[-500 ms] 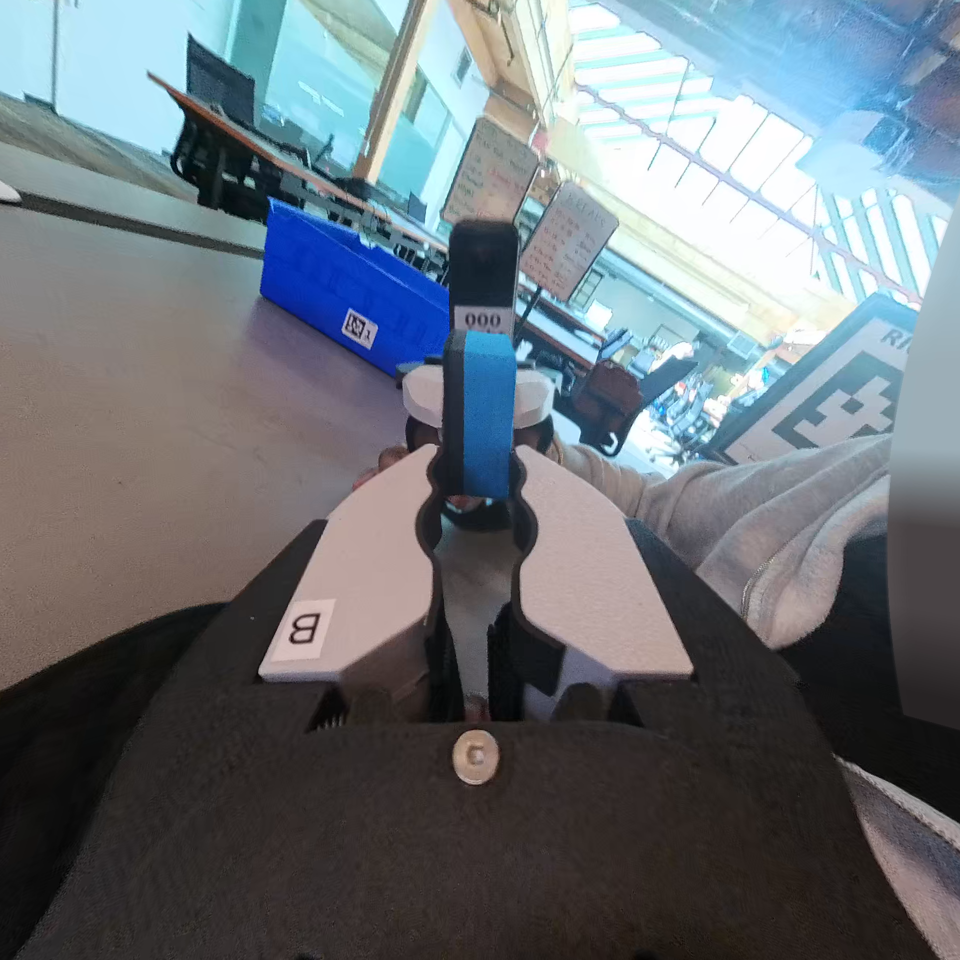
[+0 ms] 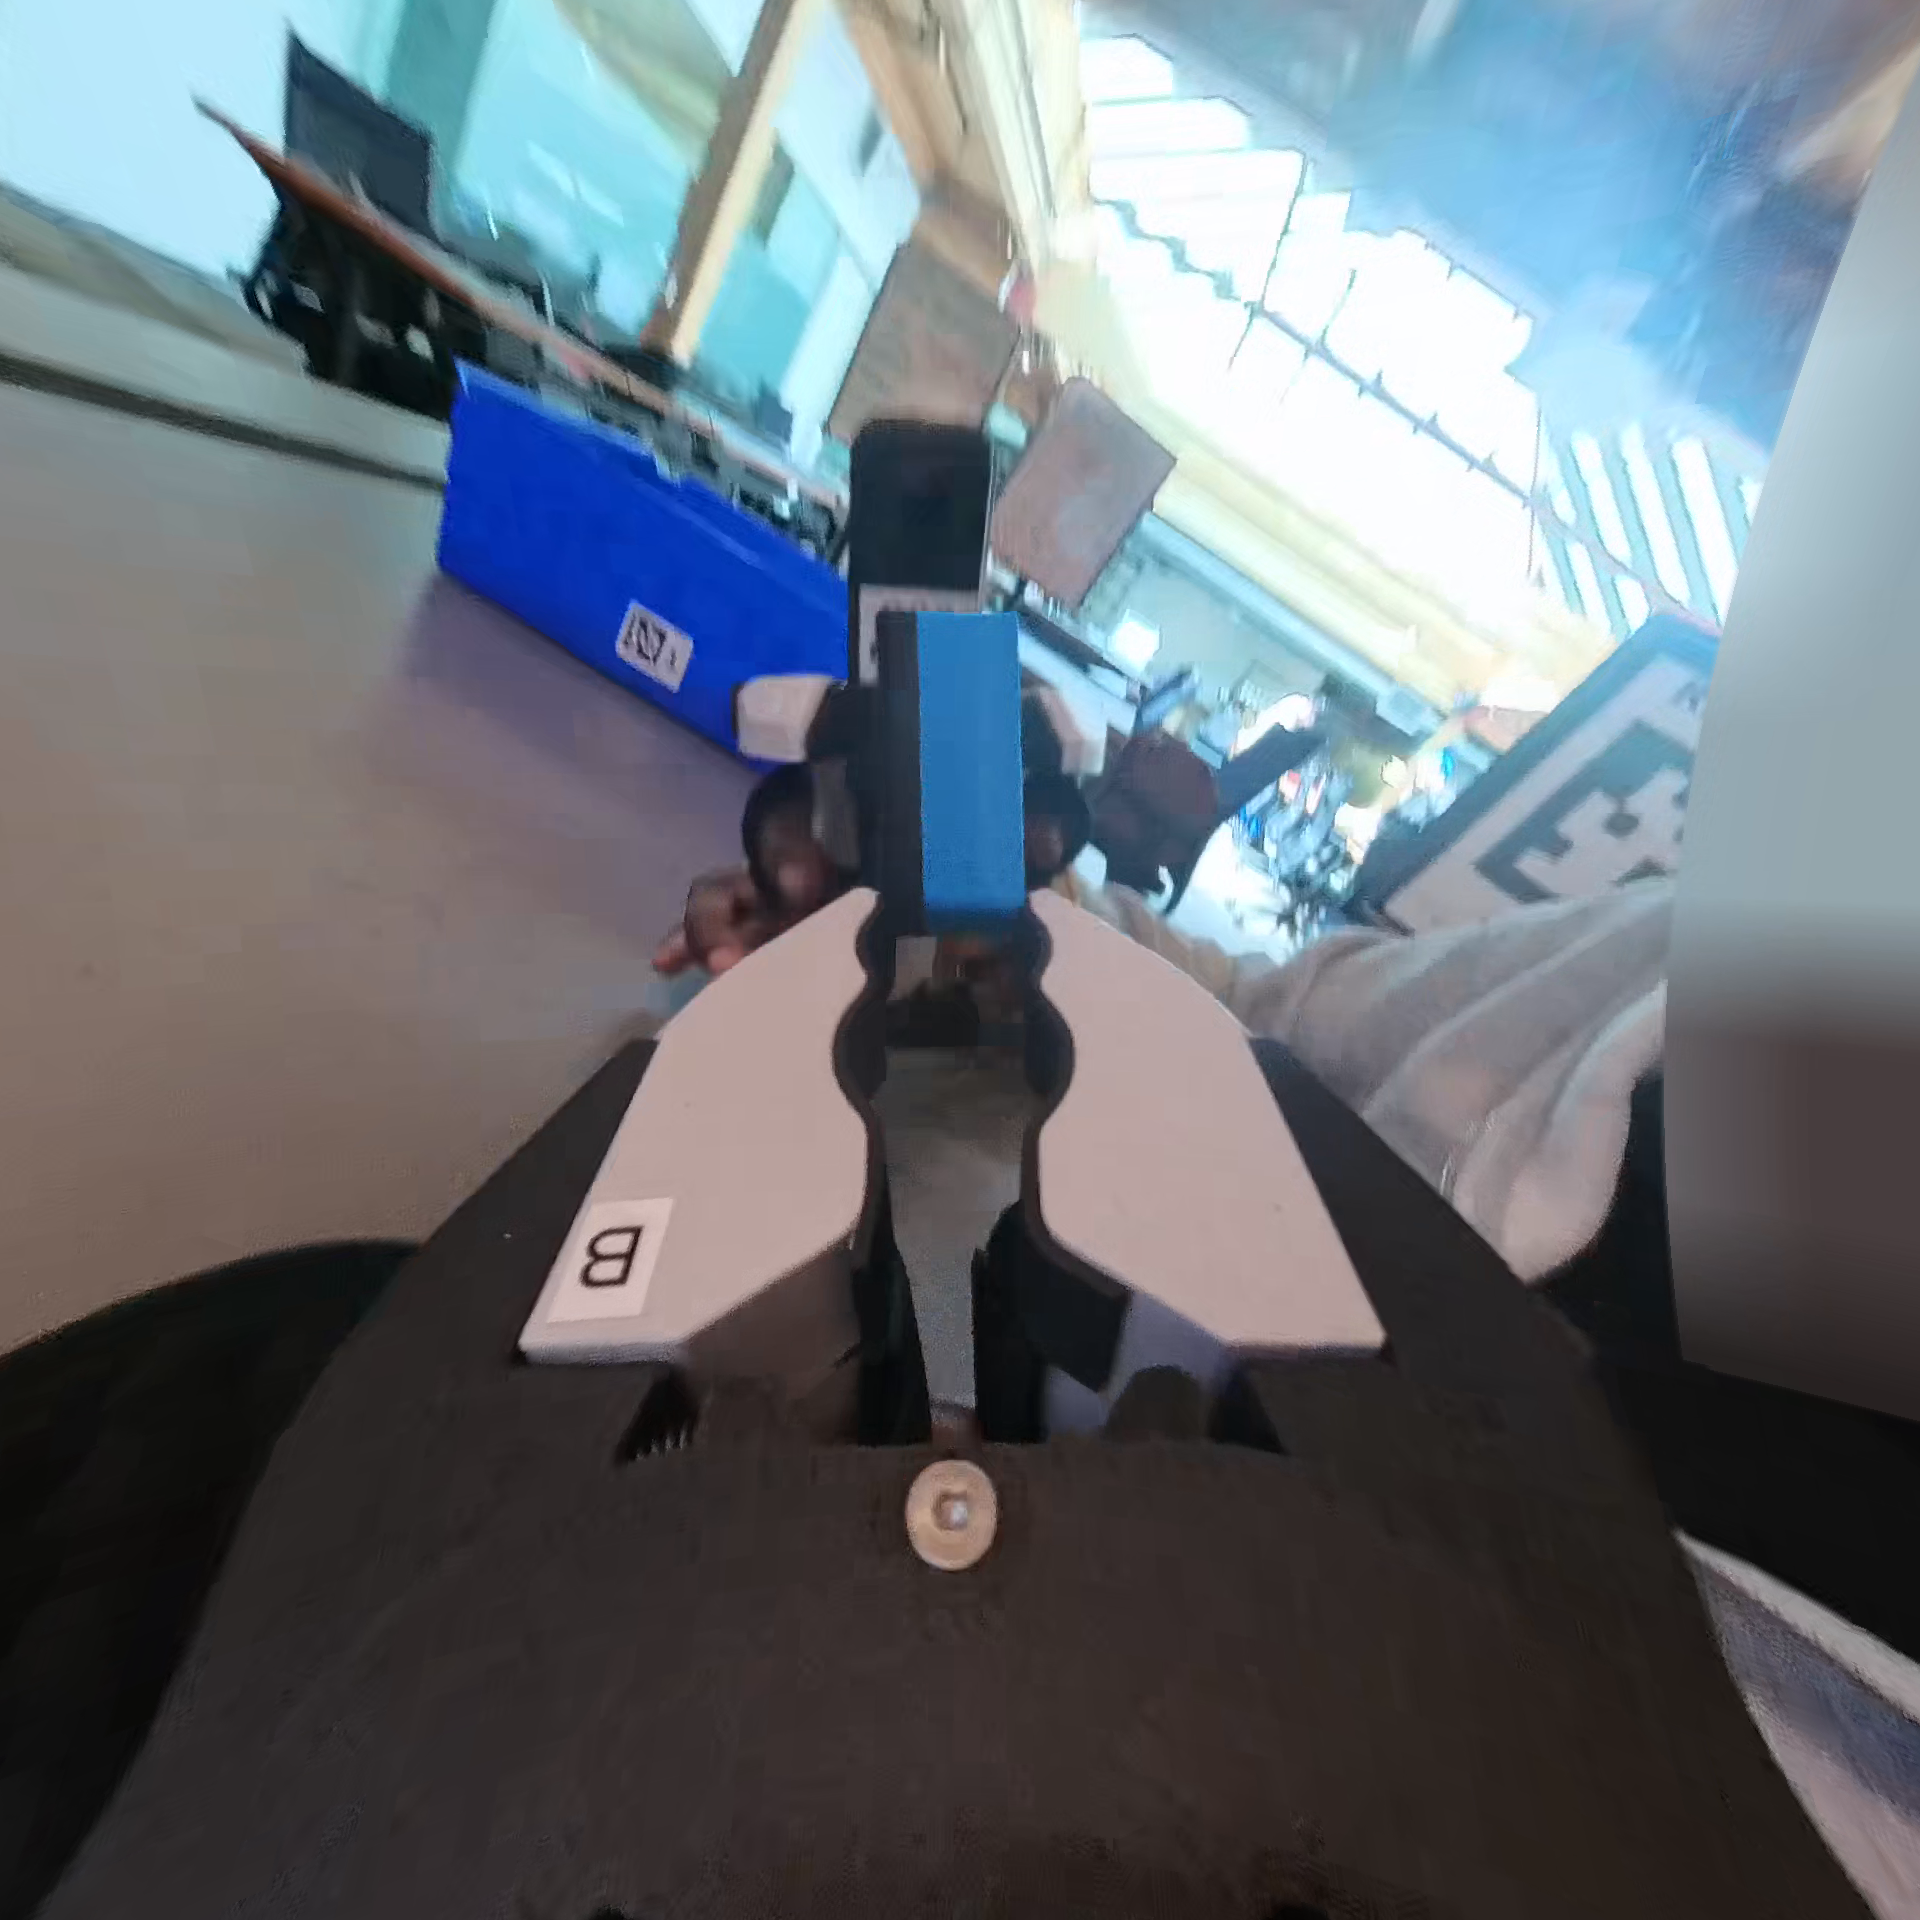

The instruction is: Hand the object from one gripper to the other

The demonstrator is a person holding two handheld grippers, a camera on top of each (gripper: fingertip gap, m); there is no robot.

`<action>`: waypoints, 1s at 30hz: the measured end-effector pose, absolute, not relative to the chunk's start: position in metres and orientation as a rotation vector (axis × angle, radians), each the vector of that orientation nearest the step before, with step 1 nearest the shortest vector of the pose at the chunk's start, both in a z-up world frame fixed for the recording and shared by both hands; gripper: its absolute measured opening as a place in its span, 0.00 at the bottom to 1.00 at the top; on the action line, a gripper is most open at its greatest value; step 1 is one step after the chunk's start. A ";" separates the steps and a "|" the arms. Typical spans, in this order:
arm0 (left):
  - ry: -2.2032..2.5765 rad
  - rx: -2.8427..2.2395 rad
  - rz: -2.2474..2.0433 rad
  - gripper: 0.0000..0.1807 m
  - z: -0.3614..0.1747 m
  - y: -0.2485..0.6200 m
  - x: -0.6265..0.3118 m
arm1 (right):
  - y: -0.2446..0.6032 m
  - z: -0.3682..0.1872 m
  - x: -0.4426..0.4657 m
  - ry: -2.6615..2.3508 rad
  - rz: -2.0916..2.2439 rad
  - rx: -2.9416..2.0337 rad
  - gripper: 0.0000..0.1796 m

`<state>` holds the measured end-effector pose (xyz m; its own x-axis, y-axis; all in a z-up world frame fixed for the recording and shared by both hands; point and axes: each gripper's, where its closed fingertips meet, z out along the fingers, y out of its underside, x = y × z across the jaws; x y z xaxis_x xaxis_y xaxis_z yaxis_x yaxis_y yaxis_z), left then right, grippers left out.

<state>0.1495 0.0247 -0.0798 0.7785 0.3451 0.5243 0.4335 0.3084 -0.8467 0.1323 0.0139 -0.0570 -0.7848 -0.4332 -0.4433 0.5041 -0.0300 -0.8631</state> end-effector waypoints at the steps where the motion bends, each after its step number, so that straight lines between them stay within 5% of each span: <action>1: -0.728 -1.325 -0.067 0.12 -0.083 0.024 0.151 | 0.015 -0.059 0.135 1.639 -1.842 0.053 0.15; 9: -0.753 -1.131 0.033 0.22 -0.067 0.020 0.135 | 0.018 -0.047 0.125 1.439 -1.937 0.162 0.13; 12: -0.726 -1.120 0.060 0.13 -0.065 0.028 0.136 | 0.019 -0.043 0.119 1.308 -1.997 0.220 0.13; 19: -0.734 -1.253 0.000 0.11 -0.075 0.021 0.144 | 0.015 -0.053 0.124 1.537 -1.876 0.159 0.21; 21: -0.734 -1.337 -0.028 0.12 -0.083 0.020 0.150 | 0.016 -0.058 0.129 1.593 -1.788 0.135 0.13; 25: -0.748 -1.316 0.000 0.12 -0.082 0.015 0.146 | 0.014 -0.062 0.129 1.636 -1.802 0.132 0.12; 28: -0.769 -1.267 0.003 0.22 -0.079 0.018 0.140 | 0.018 -0.048 0.122 1.478 -1.915 0.186 0.12; 30: -0.723 -1.258 0.005 0.14 -0.075 0.024 0.143 | 0.021 -0.041 0.117 1.377 -1.973 0.221 0.12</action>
